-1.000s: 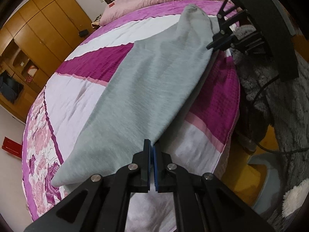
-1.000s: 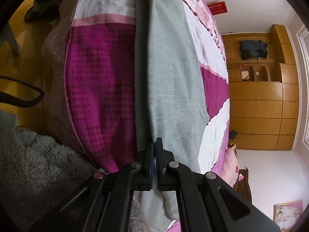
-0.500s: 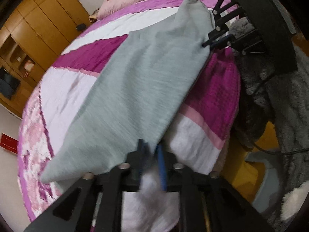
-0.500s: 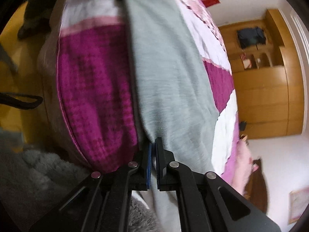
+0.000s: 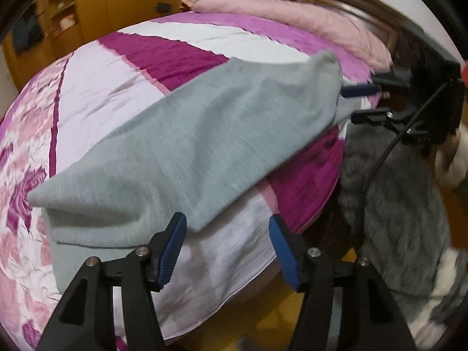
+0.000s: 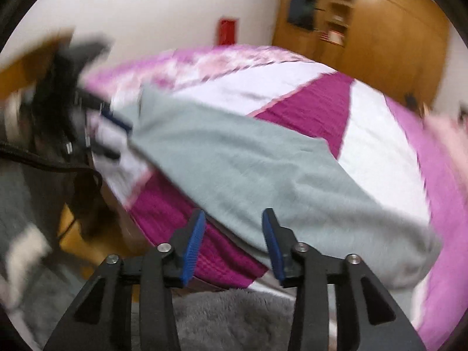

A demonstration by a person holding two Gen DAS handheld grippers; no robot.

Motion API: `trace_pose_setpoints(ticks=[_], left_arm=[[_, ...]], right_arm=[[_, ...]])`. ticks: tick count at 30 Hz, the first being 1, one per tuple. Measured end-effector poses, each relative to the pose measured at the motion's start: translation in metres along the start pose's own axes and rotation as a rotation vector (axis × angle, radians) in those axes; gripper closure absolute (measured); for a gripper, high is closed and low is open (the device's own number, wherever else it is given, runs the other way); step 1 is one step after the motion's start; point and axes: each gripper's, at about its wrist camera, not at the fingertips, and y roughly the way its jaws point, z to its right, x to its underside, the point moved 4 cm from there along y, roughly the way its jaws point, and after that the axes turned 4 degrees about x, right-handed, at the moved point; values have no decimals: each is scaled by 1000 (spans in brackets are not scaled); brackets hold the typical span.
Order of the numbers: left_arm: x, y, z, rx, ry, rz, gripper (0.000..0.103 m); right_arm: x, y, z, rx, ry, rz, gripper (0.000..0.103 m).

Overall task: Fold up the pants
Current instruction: 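Open both grippers and move the right gripper to the elastic cuff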

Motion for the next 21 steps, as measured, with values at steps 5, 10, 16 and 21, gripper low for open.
trace_pose_setpoints(ticks=[5,10,16,21], left_arm=[[-18,-2,7,40,-35,33,41],[-47,9,23,47,0,70,40],[-99,48,37,70,-25,89,40],[-128,77,50,120,-53,85,40]], right_arm=[[38,-22,73,6,323,71,61],[76,-41,140,162,442,70,61],[94,-31,214,279,471,31,61],[102,-11,246,295,449,-19,61]])
